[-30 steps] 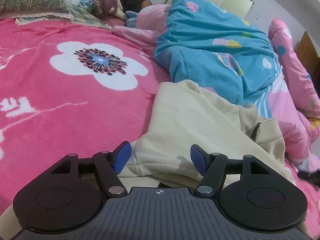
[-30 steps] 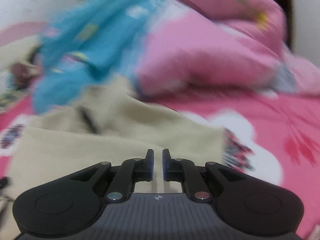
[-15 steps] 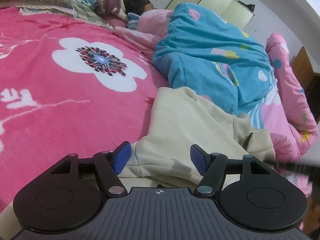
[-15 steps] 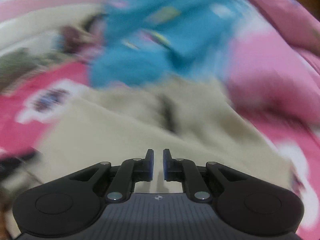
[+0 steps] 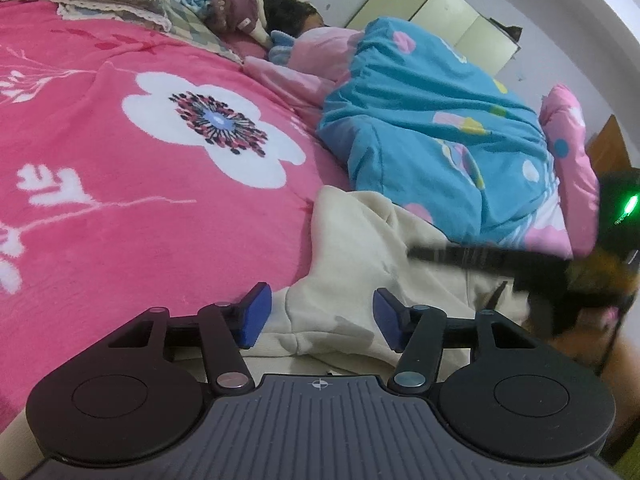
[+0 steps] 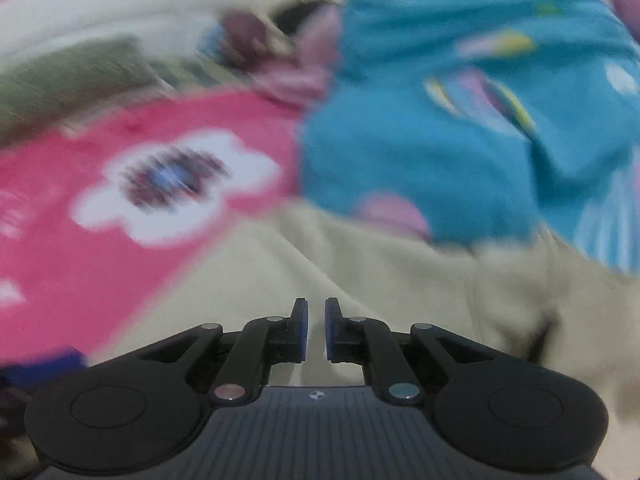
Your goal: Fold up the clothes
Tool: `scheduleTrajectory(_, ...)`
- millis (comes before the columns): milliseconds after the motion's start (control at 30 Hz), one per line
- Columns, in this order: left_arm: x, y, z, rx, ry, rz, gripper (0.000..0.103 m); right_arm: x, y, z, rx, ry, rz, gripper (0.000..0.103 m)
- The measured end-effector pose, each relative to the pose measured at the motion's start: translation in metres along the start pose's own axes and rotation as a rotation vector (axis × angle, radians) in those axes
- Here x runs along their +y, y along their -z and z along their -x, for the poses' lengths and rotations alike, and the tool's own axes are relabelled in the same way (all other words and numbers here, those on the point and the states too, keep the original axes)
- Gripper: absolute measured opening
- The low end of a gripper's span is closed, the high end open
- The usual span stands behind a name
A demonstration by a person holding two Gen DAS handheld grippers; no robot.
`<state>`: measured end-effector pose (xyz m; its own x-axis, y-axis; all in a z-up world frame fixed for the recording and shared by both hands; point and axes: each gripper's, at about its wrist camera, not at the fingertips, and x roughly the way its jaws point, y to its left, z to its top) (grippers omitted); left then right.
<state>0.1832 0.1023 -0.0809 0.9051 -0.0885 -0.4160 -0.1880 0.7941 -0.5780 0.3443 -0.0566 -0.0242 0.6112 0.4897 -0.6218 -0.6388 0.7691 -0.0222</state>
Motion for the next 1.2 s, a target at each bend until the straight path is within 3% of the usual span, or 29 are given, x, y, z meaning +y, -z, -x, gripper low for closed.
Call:
scheduleTrajectory(67, 0.002, 0.000, 0.001, -0.004, -0.007, 0.014, 0.051, 0.008, -0.012, -0.007, -0.028, -0.099, 0.024, 0.008)
scheduleTrajectory(167, 0.004, 0.000, 0.001, -0.007, -0.013, 0.027, 0.049, 0.022, -0.011, -0.069, 0.075, -0.034, 0.119, 0.006)
scheduleTrajectory(233, 0.005, 0.000, 0.002, -0.010, -0.017, 0.033, 0.047, 0.014, -0.006, -0.089, 0.054, -0.012, 0.102, 0.001)
scheduleTrajectory(367, 0.008, -0.001, 0.003, -0.014, -0.019, 0.055, 0.045, 0.004, -0.019, -0.077, 0.023, 0.014, 0.006, 0.001)
scheduleTrajectory(467, 0.008, -0.001, 0.004, -0.016, -0.021, 0.064, 0.044, 0.015, -0.021, -0.050, -0.007, -0.074, 0.063, 0.002)
scheduleTrajectory(533, 0.008, -0.001, 0.004, -0.018, -0.024, 0.065, 0.044, 0.018, -0.021, -0.055, 0.023, -0.139, 0.070, 0.002)
scheduleTrajectory(633, 0.007, 0.000, 0.003, -0.020, -0.027, 0.059, 0.044, 0.017, -0.013, -0.091, 0.063, -0.077, 0.033, 0.000)
scheduleTrajectory(733, 0.008, 0.000, 0.004, -0.023, -0.024, 0.061, 0.044, 0.001, -0.022, -0.097, 0.052, -0.053, -0.137, 0.000)
scheduleTrajectory(867, 0.009, -0.001, 0.004, -0.025, -0.021, 0.066, 0.044, -0.018, -0.020, -0.042, -0.018, 0.050, -0.216, 0.001)
scheduleTrajectory(1033, 0.009, -0.001, 0.004, -0.023, -0.024, 0.063, 0.044, -0.044, 0.025, 0.061, -0.045, 0.100, -0.284, 0.003)
scheduleTrajectory(1200, 0.007, 0.000, 0.004, -0.027, -0.025, 0.056, 0.045, -0.055, 0.095, 0.047, 0.030, 0.179, -0.289, 0.001)
